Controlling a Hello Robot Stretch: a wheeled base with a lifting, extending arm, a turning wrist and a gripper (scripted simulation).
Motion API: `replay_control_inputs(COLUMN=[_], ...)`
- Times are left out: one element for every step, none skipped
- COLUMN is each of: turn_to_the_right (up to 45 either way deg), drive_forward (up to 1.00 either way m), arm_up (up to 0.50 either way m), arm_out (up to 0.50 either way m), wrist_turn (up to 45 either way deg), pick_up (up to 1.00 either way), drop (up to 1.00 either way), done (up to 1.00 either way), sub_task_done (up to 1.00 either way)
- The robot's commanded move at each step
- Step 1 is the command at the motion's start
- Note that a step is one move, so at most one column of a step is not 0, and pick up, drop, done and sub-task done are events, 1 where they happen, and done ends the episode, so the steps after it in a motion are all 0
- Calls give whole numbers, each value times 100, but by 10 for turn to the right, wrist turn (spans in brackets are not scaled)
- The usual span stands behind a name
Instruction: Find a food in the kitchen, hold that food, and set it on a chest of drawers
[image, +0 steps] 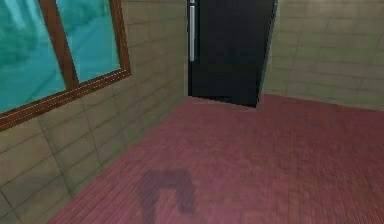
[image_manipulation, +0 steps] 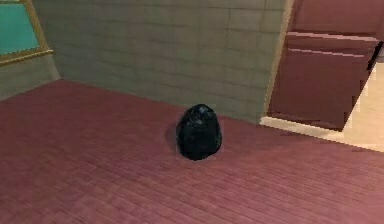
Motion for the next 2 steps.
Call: replay_control_inputs(turn_to_the_right=[-90, 0], drive_forward=[0, 20], arm_up=[0, 0], arm_out=[0, 0], wrist_turn=[0, 0], pick_up=[0, 0], drop=[0, 0], done=[0, 0], sub_task_done=[0, 0])
